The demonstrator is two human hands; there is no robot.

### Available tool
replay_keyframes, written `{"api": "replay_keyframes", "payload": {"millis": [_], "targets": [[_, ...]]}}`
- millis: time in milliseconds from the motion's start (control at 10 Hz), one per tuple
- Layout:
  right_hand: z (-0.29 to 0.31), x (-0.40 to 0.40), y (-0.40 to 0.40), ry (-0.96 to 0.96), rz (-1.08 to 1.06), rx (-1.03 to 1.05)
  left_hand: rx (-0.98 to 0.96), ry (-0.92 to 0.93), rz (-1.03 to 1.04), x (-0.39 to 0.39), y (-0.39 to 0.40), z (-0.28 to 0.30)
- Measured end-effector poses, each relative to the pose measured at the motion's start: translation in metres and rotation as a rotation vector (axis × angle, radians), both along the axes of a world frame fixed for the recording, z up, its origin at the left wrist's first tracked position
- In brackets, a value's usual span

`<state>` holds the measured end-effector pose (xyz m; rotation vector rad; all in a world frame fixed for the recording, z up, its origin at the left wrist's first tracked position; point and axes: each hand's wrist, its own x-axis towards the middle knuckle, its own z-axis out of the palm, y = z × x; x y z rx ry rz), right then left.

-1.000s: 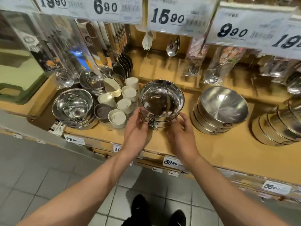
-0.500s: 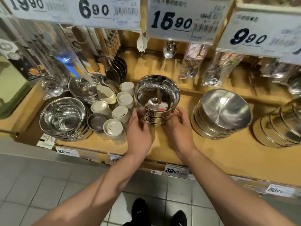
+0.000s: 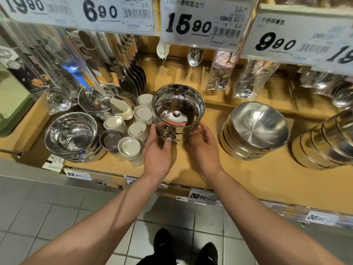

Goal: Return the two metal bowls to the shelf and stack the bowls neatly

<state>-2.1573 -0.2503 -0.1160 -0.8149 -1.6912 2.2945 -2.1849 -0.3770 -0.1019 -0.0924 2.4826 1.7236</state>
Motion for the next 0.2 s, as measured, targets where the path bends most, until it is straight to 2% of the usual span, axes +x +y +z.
{"api": "replay_keyframes", "payload": {"millis": [200], "targets": [[0.019,0.048,-0.003,-0.124,0.012,0.087,0.024,-0.121,-0.015,0.017,-0.017,0.015]]}}
